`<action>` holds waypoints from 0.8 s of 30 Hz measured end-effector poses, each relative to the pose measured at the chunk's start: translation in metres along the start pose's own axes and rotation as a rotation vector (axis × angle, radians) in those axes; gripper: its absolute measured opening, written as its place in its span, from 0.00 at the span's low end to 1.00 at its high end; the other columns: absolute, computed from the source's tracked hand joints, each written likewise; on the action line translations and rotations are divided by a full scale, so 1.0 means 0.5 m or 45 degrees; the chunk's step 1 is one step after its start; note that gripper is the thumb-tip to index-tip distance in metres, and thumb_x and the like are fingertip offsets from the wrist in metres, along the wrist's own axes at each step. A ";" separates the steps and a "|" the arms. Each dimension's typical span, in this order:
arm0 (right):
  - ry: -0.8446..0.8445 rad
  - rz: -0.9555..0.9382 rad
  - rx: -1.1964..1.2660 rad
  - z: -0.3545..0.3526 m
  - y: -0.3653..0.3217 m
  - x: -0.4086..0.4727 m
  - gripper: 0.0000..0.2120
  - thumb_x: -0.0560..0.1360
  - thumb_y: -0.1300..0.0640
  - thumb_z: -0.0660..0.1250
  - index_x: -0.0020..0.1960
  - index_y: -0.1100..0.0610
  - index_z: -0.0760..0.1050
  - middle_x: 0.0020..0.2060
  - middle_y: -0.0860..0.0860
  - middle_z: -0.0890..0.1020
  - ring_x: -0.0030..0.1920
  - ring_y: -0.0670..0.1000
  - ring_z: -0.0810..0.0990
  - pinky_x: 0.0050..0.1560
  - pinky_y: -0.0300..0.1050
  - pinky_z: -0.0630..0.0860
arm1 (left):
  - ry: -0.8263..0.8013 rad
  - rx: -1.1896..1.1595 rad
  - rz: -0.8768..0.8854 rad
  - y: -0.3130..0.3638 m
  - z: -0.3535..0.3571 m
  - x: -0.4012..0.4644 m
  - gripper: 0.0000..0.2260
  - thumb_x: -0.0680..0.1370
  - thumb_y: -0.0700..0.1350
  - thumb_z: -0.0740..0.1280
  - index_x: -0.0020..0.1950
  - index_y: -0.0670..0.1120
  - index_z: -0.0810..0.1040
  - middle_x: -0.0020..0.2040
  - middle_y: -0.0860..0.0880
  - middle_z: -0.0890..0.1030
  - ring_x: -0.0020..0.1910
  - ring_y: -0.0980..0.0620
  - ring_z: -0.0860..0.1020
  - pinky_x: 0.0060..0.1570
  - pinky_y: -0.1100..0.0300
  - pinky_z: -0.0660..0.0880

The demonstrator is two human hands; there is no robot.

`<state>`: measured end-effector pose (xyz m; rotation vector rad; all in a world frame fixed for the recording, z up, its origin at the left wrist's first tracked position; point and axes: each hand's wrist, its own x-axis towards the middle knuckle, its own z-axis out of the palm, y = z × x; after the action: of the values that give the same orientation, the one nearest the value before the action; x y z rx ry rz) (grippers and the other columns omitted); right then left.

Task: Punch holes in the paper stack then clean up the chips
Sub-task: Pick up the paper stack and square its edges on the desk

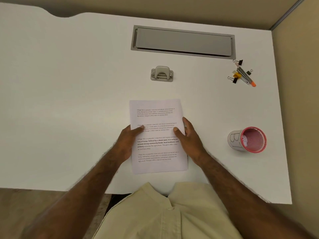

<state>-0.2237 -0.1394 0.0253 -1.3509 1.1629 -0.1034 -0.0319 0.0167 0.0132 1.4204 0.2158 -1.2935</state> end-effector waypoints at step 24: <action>0.002 0.051 -0.054 -0.025 0.031 -0.031 0.20 0.83 0.63 0.65 0.70 0.44 0.73 0.57 0.42 0.86 0.53 0.40 0.86 0.57 0.40 0.79 | 0.000 -0.102 0.011 0.008 -0.001 0.009 0.14 0.82 0.40 0.71 0.68 0.43 0.82 0.62 0.41 0.87 0.55 0.41 0.88 0.46 0.47 0.86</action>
<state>-0.2482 -0.1333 0.0248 -1.3642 1.1987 -0.0514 -0.0269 0.0136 0.0120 1.3526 0.2586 -1.2642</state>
